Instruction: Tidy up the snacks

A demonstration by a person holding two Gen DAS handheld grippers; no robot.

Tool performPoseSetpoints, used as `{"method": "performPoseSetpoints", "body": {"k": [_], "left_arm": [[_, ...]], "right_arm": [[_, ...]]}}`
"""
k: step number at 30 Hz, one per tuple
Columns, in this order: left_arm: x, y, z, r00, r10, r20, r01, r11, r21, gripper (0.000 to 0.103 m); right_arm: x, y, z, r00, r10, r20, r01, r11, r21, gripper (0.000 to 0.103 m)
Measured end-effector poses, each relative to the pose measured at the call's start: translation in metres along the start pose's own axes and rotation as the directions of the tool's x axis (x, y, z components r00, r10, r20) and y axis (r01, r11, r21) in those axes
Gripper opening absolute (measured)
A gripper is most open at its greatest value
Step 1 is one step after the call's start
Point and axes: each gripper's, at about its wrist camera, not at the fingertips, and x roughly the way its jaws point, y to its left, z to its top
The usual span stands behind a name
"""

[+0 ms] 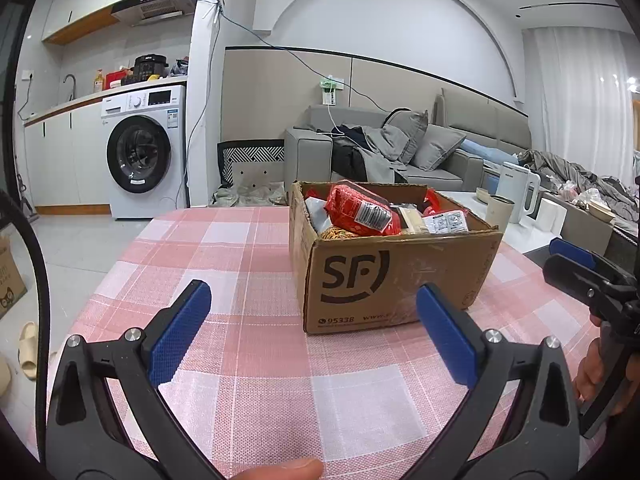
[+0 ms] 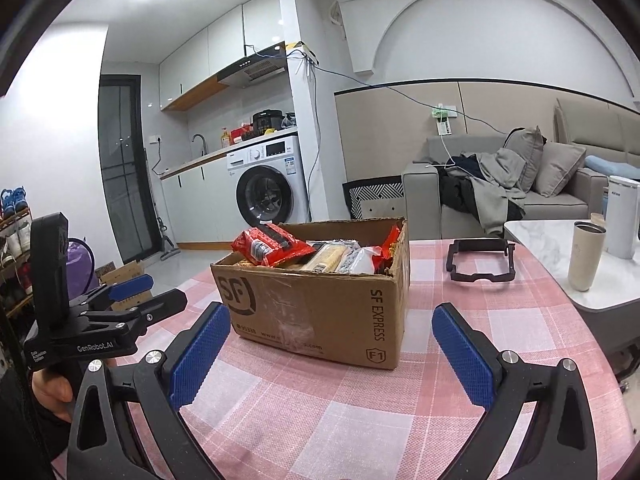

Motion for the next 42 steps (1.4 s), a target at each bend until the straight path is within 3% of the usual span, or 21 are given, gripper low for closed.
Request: {"method": "performPoseSetpoints", "body": {"k": [42], "left_arm": [[0.0009, 0.0007, -0.0027, 1.0, -0.008, -0.003, 0.008, 1.0, -0.001, 0.102]], "right_arm": [[-0.0004, 0.0015, 0.0014, 1.0, -0.005, 0.001, 0.005, 1.0, 0.003, 0.103]]}}
